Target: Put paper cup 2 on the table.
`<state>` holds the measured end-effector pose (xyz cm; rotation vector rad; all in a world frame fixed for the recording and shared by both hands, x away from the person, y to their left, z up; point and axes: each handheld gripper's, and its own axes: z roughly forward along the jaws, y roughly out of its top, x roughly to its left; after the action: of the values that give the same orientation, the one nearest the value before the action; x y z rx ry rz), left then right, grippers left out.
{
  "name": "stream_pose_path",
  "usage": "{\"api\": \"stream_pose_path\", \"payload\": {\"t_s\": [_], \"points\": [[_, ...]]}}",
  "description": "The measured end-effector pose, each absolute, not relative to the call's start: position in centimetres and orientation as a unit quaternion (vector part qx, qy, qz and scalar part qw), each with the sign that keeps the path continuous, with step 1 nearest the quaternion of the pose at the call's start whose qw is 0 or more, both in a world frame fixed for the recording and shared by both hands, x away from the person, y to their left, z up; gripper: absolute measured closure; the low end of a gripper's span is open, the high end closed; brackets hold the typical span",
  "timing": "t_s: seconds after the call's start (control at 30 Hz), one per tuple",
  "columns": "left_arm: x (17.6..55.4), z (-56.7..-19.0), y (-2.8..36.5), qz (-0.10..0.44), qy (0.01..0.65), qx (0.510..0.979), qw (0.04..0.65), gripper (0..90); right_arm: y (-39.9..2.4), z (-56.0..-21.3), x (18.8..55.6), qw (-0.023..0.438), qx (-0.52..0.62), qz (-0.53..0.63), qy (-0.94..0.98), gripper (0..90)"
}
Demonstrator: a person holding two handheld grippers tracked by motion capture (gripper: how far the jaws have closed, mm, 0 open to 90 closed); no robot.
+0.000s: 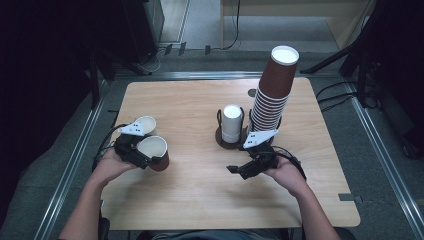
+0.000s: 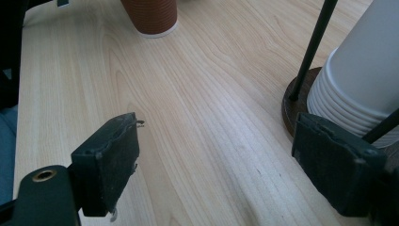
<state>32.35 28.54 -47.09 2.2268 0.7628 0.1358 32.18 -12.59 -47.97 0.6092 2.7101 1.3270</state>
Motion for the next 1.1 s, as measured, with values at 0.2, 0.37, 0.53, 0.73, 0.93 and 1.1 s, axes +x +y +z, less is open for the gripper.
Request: {"api": "stream_pose_path", "payload": {"t_s": [0.2,0.37,0.53,0.73,0.93,1.1], "points": [[32.1,-46.3,28.6,0.065,0.294,0.871,0.388,0.0,-12.7,-48.0,32.2,0.032,0.198,0.429,0.881,15.8],[32.1,-45.3,28.7,0.064,0.293,0.867,0.397,0.0,-12.7,-48.0,32.2,0.031,0.200,0.425,0.882,15.8],[32.1,-44.3,28.7,0.071,0.300,0.864,0.399,0.0,-12.7,-48.0,32.1,0.031,0.198,0.425,0.883,15.8],[32.2,-43.4,28.5,0.076,0.309,0.863,0.391,0.0,-12.7,-48.0,31.9,0.031,0.199,0.426,0.882,15.8],[32.3,-42.6,27.6,0.078,0.318,0.859,0.394,0.0,-12.9,-48.0,31.7,0.031,0.199,0.429,0.881,15.8],[32.3,-42.3,26.4,0.081,0.316,0.860,0.391,0.0,-13.1,-48.0,31.6,0.034,0.200,0.429,0.880,15.8]]}}
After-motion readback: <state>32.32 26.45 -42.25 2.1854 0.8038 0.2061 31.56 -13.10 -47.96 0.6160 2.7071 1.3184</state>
